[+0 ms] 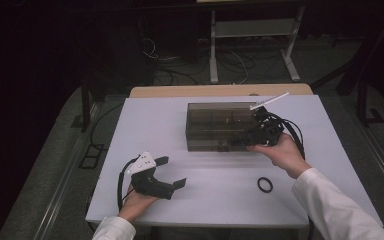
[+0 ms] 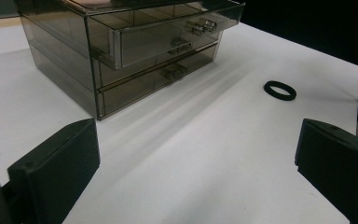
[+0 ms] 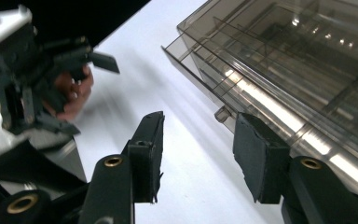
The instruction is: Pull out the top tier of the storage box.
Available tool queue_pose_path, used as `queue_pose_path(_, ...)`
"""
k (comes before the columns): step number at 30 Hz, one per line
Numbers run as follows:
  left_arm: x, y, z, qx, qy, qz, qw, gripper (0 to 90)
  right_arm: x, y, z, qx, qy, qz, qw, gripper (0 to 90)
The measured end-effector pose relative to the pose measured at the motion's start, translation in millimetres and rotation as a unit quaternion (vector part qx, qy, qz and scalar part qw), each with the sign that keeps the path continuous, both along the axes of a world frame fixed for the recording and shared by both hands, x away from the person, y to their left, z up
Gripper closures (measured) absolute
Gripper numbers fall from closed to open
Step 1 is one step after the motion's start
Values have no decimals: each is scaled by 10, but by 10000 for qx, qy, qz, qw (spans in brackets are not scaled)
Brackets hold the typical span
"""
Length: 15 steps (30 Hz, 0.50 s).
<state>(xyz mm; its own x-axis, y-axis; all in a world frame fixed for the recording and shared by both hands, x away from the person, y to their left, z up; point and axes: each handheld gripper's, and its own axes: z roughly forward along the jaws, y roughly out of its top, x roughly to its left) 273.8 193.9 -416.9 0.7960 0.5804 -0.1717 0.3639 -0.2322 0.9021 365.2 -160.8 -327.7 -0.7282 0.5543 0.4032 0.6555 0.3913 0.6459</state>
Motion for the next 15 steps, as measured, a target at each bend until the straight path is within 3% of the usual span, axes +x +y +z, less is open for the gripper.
queue_pose_path(5, -1, 0, 1, 2, -4, -3, 10000, 0, 53, 41, 85, -282, -310, 368, 9984, 504)
queue_pose_path(9, 0, 3, 2, -8, -6, 1, 10000, 0, 108, 63, 135, -465, -620, 751, 9942, 498)
queue_pose_path(11, 0, 3, 2, -13, -7, -2, 10000, 0, 124, 67, 141, -473, -664, 840, 9931, 497)
queue_pose_path(15, -2, 5, 4, -13, -17, 0, 10000, 0, 196, 112, 153, -506, -830, 1204, 9880, 498)
